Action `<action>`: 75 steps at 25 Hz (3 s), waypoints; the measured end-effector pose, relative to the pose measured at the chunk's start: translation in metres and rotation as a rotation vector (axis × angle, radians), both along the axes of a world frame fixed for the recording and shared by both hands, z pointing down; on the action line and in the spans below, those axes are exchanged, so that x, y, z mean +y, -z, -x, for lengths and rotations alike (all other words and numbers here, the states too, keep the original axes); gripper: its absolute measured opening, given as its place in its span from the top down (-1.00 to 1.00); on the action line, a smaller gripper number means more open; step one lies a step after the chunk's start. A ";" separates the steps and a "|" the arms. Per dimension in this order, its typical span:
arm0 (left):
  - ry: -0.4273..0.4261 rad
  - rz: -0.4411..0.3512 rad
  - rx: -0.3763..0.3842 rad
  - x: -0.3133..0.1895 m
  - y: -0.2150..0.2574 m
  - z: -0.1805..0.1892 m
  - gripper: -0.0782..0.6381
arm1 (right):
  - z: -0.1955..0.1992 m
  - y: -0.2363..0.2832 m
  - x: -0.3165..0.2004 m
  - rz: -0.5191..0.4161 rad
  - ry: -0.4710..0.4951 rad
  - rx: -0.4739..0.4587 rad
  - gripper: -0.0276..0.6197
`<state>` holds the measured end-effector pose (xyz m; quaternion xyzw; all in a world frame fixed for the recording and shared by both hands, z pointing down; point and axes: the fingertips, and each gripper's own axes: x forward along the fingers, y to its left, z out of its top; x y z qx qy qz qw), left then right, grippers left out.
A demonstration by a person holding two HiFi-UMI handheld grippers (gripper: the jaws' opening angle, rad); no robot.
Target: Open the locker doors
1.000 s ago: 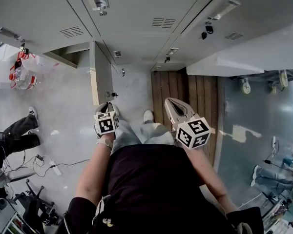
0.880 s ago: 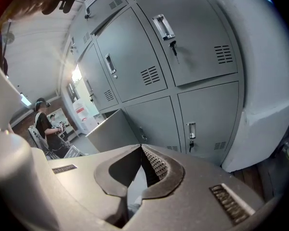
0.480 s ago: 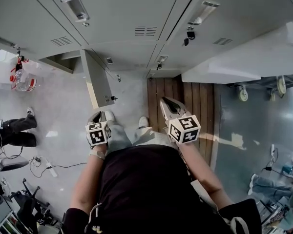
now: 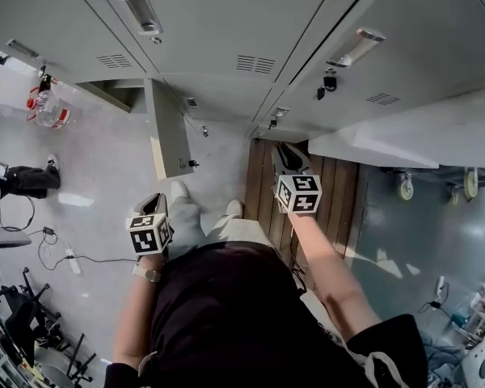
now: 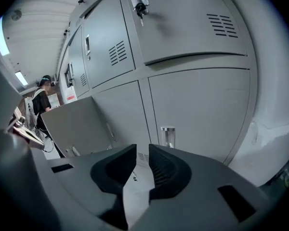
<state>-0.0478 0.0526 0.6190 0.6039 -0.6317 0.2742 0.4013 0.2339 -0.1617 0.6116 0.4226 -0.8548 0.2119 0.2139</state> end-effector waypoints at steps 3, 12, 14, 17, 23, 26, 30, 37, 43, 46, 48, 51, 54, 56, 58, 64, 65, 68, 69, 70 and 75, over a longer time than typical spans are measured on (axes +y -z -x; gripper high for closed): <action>0.024 -0.023 0.010 -0.001 0.020 0.001 0.67 | 0.004 -0.022 -0.019 0.026 0.023 0.012 0.48; 0.037 -0.177 -0.014 0.001 0.085 -0.001 0.67 | 0.018 -0.068 -0.072 0.062 0.041 0.092 0.24; 0.022 -0.207 -0.029 0.003 0.097 -0.001 0.67 | 0.021 -0.074 -0.082 0.054 0.049 0.116 0.23; 0.038 -0.249 -0.033 0.007 0.111 0.001 0.67 | 0.021 -0.081 -0.095 0.050 0.050 0.143 0.22; 0.091 -0.281 -0.032 0.017 0.125 0.014 0.67 | 0.028 -0.094 -0.112 0.048 0.032 0.170 0.17; 0.090 -0.267 -0.050 0.023 0.123 0.018 0.67 | 0.032 -0.096 -0.115 0.039 0.008 0.165 0.16; 0.112 -0.257 -0.052 0.030 0.121 0.024 0.67 | 0.034 -0.095 -0.120 0.037 -0.050 0.157 0.15; 0.092 -0.280 -0.074 0.028 0.125 0.024 0.67 | 0.032 -0.094 -0.116 0.072 -0.130 0.110 0.16; 0.038 -0.317 -0.063 0.021 0.129 0.016 0.67 | 0.025 -0.094 -0.095 0.082 -0.172 0.106 0.21; 0.024 -0.343 -0.058 0.017 0.135 0.014 0.67 | 0.018 -0.094 -0.082 0.085 -0.190 0.110 0.28; 0.010 -0.364 -0.056 0.015 0.140 0.012 0.67 | 0.013 -0.094 -0.074 0.091 -0.202 0.110 0.31; -0.020 -0.394 -0.054 0.010 0.148 0.007 0.67 | 0.002 -0.094 -0.062 0.103 -0.221 0.118 0.42; -0.055 -0.414 -0.057 0.005 0.156 0.001 0.67 | -0.007 -0.094 -0.045 0.110 -0.224 0.136 0.42; -0.075 -0.433 -0.053 0.002 0.162 -0.003 0.67 | -0.013 -0.094 -0.035 0.114 -0.230 0.142 0.42; -0.092 -0.454 -0.049 -0.002 0.167 -0.008 0.67 | -0.020 -0.094 -0.024 0.119 -0.240 0.140 0.42; -0.155 -0.497 -0.051 -0.015 0.178 -0.025 0.68 | -0.046 -0.095 0.011 0.141 -0.263 0.118 0.42; -0.169 -0.502 -0.043 -0.017 0.179 -0.029 0.69 | -0.051 -0.095 0.016 0.144 -0.265 0.117 0.42; -0.225 -0.519 -0.006 -0.025 0.181 -0.046 0.69 | -0.065 -0.095 0.032 0.152 -0.272 0.119 0.42; -0.244 -0.525 0.004 -0.028 0.182 -0.052 0.69 | -0.070 -0.095 0.037 0.154 -0.275 0.121 0.42; -0.263 -0.530 0.012 -0.032 0.183 -0.059 0.69 | -0.076 -0.095 0.041 0.156 -0.279 0.122 0.43; -0.345 -0.554 0.039 -0.044 0.186 -0.090 0.69 | -0.110 -0.096 0.066 0.164 -0.311 0.130 0.45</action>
